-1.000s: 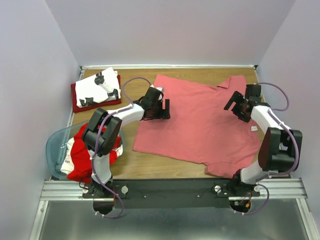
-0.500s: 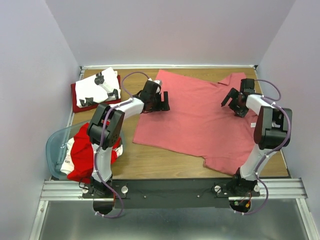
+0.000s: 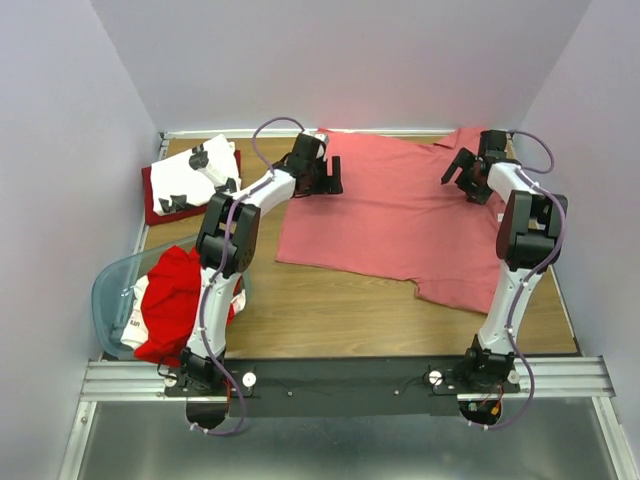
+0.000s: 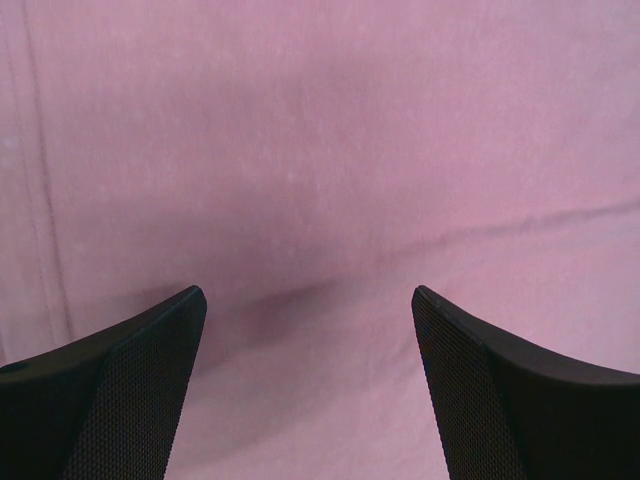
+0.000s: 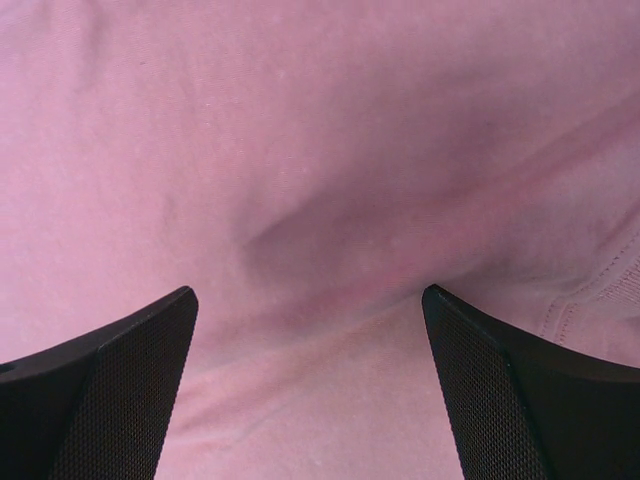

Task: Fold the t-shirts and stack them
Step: Flatten the tshirt out, then fold the tshirt

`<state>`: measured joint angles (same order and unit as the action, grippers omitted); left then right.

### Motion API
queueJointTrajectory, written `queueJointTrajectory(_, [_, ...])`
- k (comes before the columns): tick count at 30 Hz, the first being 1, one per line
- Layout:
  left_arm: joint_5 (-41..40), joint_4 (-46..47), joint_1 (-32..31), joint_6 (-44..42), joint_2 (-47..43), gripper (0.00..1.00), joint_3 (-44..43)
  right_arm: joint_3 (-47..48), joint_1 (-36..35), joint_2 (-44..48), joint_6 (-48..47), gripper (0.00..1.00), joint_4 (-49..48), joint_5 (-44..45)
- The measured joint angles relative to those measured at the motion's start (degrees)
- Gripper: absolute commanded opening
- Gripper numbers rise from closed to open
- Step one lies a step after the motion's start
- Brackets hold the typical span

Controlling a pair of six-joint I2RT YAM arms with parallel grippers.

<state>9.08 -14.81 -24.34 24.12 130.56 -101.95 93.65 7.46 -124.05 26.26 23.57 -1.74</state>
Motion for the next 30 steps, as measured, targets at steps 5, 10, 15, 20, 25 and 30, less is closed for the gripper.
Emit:
queueJointTrajectory(5, [0.00,-1.86,0.17,-0.70,0.46,0.91,-5.35,1.33,0.00,0.74,-1.81,1.00,1.46,-1.88])
queueJointTrajectory(10, [-0.07,-1.81,0.22,-0.74,-3.50,0.91,-4.22,-4.85,-0.02,11.61,-2.97,1.00,2.43,-2.67])
queueJointTrajectory(15, [-0.50,-0.68,-0.31,-0.76,-13.03,0.91,3.96,-17.38,-0.42,28.61,-3.21,0.99,3.30,-2.91])
queueJointTrajectory(20, [-0.74,0.74,-1.70,-0.72,-23.15,0.91,14.08,-32.30,-3.41,41.51,-1.64,0.97,8.72,-2.84])
queueJointTrajectory(25, [-0.92,1.97,-2.43,-0.48,-30.25,0.91,24.98,-41.48,-7.26,48.28,2.32,0.95,15.96,-2.62])
queueJointTrajectory(30, [-0.96,1.86,-2.34,-0.24,-34.73,0.91,32.63,-47.30,-10.56,53.20,7.93,0.95,20.94,-1.09])
